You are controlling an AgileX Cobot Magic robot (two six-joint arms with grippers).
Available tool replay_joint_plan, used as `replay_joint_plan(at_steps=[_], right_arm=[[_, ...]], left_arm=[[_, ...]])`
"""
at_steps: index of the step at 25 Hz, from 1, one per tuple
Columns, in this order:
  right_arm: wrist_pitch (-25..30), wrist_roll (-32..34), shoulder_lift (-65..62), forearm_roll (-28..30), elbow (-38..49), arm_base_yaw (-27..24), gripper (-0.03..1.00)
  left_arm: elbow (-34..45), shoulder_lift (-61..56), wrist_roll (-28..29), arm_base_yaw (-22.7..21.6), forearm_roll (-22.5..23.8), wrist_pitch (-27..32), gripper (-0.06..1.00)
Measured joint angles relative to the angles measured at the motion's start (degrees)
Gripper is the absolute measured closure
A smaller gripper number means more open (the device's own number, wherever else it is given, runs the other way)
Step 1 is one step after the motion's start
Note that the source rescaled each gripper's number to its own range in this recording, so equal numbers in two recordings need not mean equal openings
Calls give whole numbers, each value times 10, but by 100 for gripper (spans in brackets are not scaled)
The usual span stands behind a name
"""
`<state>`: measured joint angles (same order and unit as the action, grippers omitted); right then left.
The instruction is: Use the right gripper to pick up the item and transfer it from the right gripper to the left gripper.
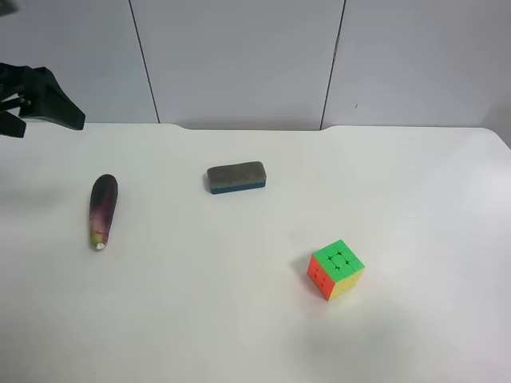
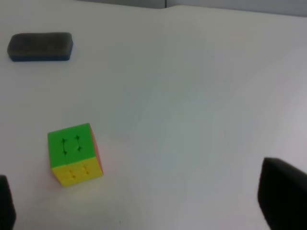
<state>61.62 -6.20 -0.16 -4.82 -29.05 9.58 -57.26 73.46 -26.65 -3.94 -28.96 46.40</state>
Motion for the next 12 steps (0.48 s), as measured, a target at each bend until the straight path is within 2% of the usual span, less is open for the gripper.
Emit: replay_joint_plan(at_steps=[4,12], right_arm=[[0,0,0,0,0,0,-3],[0,0,0,0,0,0,-3]], left_arm=[[0,-80,48,0,46,68,3],[0,-236,141,0,174,194,3]])
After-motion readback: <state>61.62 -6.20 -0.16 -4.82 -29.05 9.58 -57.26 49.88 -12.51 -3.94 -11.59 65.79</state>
